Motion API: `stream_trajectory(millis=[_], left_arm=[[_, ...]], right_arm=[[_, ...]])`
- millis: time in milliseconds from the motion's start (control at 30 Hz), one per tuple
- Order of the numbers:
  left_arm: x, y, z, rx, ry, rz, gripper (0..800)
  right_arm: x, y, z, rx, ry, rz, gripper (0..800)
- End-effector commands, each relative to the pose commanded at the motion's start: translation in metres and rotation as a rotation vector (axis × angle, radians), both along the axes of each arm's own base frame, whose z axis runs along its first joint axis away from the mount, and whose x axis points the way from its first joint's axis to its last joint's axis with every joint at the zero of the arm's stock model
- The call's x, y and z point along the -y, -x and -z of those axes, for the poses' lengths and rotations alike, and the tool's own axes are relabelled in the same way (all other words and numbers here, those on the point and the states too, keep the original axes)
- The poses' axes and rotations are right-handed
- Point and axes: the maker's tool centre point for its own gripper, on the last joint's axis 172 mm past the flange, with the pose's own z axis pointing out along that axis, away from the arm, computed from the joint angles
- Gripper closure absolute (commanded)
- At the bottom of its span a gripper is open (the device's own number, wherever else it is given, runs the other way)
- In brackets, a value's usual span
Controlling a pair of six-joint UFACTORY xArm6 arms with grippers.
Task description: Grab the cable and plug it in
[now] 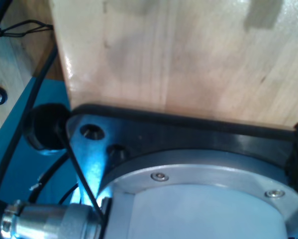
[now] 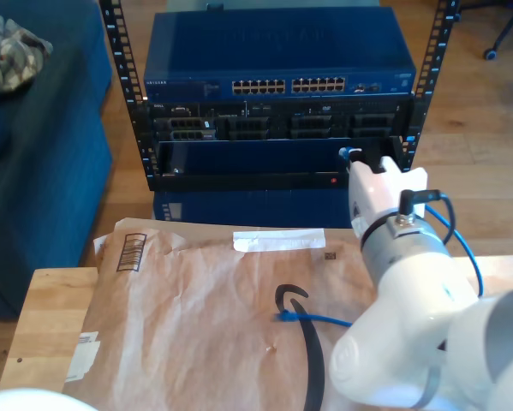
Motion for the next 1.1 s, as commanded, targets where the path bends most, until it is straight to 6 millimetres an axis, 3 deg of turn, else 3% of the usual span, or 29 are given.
stream_trajectory(millis=[267, 500, 633, 800, 867, 1100], left_arm=[[0.000, 0.000, 0.000, 0.000, 0.000, 0.000, 0], [0.000, 0.000, 0.000, 0.000, 0.000, -0.002, 0], [0.000, 0.000, 0.000, 0.000, 0.000, 0.000, 0], [0.000, 0.000, 0.000, 0.000, 0.000, 0.000, 0], [0.000, 0.000, 0.000, 0.000, 0.000, 0.000, 0], [0.000, 0.000, 0.000, 0.000, 0.000, 0.000, 0]], right_arm=[[0.013, -0.022, -0.012, 0.062, -0.017, 0.048, 800], [0.003, -0.046, -0.010, 0.127, -0.042, 0.070, 800], [-0.010, -0.056, -0.024, 0.213, -0.102, 0.014, 800], [0.008, -0.067, -0.035, 0.245, -0.122, 0.028, 800], [0.011, -0.072, -0.049, 0.284, -0.132, 0.038, 800], [0.006, -0.085, -0.029, 0.283, -0.122, 0.046, 800]])
